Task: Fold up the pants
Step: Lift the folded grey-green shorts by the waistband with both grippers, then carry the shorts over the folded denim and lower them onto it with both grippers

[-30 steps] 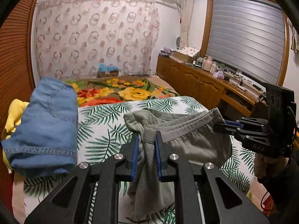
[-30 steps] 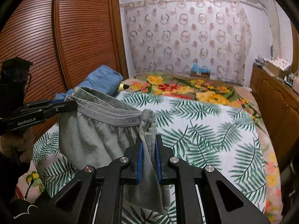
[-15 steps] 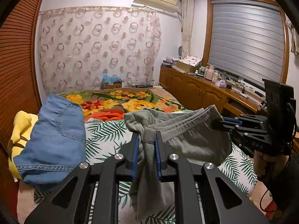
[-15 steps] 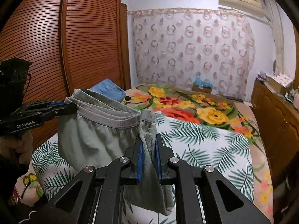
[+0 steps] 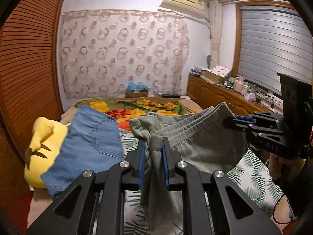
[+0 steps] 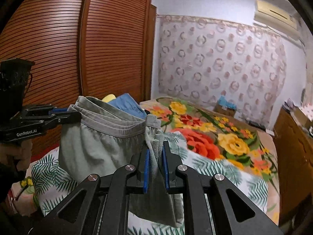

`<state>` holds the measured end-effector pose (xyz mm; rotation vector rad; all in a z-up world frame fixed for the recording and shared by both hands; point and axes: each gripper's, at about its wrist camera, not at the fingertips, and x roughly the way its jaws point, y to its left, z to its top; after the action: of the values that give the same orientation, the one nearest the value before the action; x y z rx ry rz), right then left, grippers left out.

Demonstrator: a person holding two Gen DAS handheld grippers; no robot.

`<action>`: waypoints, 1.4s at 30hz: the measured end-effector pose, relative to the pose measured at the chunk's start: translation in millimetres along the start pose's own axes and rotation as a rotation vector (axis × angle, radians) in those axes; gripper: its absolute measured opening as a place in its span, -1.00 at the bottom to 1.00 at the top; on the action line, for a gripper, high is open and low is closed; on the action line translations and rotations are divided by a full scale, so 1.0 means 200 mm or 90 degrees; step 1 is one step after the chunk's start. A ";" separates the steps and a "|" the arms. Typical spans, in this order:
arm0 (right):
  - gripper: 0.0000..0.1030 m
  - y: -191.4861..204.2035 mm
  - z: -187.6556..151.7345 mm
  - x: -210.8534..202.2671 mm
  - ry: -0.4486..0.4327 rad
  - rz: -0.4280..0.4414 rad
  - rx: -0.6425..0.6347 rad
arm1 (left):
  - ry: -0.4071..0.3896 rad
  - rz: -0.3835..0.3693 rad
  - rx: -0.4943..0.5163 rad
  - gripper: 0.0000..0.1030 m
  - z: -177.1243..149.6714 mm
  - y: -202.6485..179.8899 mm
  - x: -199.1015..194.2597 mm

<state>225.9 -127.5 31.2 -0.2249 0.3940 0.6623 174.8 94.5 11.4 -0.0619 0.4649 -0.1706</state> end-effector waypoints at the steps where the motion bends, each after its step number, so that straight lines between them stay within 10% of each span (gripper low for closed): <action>1: -0.77 -0.01 0.02 0.03 0.000 0.004 -0.004 | 0.000 0.005 -0.001 -0.67 0.01 0.01 0.00; 42: -0.77 -0.08 0.39 1.09 0.005 0.138 -0.175 | 0.008 0.159 -0.146 -0.67 -0.11 0.52 0.10</action>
<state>414.0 5.7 10.9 -0.4508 0.3362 0.9306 198.7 191.9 -27.6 -0.2259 0.4995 0.1280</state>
